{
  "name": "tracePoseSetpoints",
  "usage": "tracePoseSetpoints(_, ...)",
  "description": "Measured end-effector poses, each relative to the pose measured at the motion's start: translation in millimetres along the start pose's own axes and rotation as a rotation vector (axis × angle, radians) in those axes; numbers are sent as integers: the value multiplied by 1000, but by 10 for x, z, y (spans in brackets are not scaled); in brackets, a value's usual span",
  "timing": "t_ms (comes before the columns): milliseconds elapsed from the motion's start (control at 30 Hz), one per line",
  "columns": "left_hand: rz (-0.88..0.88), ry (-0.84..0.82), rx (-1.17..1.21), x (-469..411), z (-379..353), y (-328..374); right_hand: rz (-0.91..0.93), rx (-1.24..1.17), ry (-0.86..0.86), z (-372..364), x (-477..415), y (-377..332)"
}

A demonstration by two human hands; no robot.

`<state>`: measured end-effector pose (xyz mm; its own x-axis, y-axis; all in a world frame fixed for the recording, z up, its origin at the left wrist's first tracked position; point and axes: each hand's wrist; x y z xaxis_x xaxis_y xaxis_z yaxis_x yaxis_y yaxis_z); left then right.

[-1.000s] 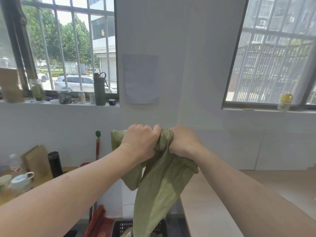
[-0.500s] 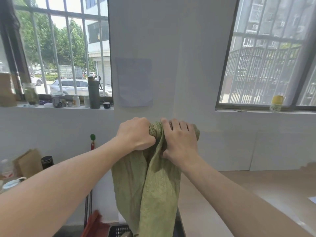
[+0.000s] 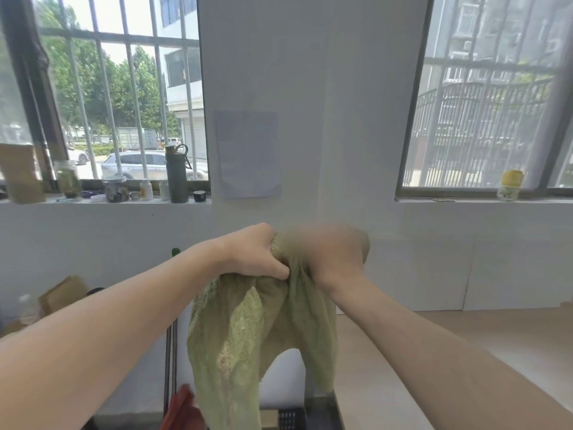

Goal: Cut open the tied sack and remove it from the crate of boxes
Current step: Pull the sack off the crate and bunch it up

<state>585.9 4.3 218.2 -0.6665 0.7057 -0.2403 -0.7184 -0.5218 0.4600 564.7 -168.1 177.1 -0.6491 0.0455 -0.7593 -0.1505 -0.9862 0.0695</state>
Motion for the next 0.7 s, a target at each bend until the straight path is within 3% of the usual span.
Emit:
tracePoseSetpoints(133,-60,67,-468,78,-13,76,-37,-75,-171,76,-30,0)
tracePoseSetpoints(267,-99,125,-817,107,-169,172,-73,-152,-203,164,-84,-6)
tracePoseSetpoints(500,-8,222,-1039,132,-359,221,-83,-127,-289,229,-56,-15)
tracePoseSetpoints(700,-79,201,-992,141,-371,204,-16,-118,-375,249,-9,78)
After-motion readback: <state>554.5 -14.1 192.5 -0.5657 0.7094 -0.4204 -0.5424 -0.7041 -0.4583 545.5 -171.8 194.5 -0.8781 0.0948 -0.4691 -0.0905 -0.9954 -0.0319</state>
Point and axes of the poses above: each hand's wrist, its own x-axis away from the middle knuckle, its own z-axis out of the back of the hand, y = z × x, and after that the axes turned 14 degrees about -z, right-handed
